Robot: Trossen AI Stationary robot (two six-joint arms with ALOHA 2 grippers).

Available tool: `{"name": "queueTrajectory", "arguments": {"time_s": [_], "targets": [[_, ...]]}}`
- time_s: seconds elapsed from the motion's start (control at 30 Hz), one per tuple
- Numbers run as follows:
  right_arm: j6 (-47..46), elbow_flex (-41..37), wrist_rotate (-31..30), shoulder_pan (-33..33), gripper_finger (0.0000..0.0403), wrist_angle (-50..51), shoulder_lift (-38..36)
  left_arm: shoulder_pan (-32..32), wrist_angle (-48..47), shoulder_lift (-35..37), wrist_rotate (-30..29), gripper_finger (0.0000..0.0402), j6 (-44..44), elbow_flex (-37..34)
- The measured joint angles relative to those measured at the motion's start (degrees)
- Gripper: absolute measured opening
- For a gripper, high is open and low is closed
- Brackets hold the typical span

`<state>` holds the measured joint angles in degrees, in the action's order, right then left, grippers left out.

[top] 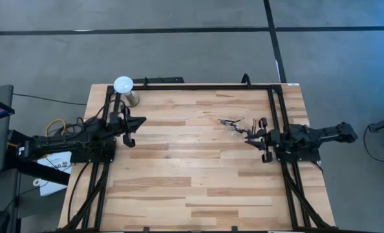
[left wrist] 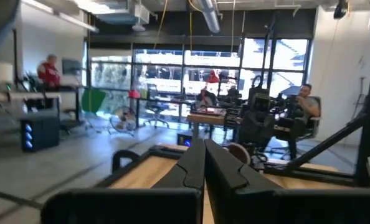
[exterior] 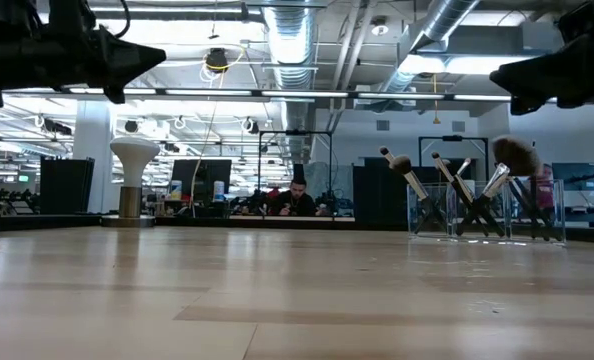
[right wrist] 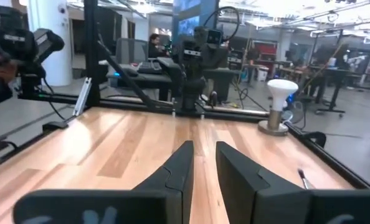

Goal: Pick & Place Makeup Supplies
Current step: Return to Home Position

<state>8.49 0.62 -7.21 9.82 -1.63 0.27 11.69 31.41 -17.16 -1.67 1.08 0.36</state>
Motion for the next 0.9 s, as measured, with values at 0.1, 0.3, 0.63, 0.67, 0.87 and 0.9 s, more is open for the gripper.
{"name": "queueTrajectory", "arguments": {"time_s": [0.1, 0.3, 0.63, 0.67, 0.87, 0.9], "targets": [[-4.8, 0.0, -0.1, -0.6, 0.0060, 0.0, 0.1, 0.0, 0.0, -0.9, 0.0, 0.0004, 3.1, 0.0], [-7.0, 0.0, -0.2, -1.6, 0.0060, 0.1, 0.1, 0.0, 0.0, -2.9, 0.0, 0.0004, 3.7, 0.0], [-7.0, 0.0, -0.2, -1.7, 0.0060, 0.2, 0.1, 0.0, 0.3, -4.3, 0.0, 0.0004, 3.7, 0.0], [-7.0, 0.0, -0.2, -1.7, 0.0060, 0.2, 0.1, 0.0, 0.3, -4.3, 0.0, 0.0004, 3.7, 0.0], [-7.0, 0.0, -0.2, -1.7, 0.0060, 0.2, 0.1, 0.0, 0.4, -4.3, 0.0, 0.0004, 3.7, 0.0], [-7.0, 0.0, -0.2, -1.7, 0.0060, 0.2, 0.1, 0.0, 0.5, -4.3, 0.0, 0.0004, 3.7, 0.0]]}}
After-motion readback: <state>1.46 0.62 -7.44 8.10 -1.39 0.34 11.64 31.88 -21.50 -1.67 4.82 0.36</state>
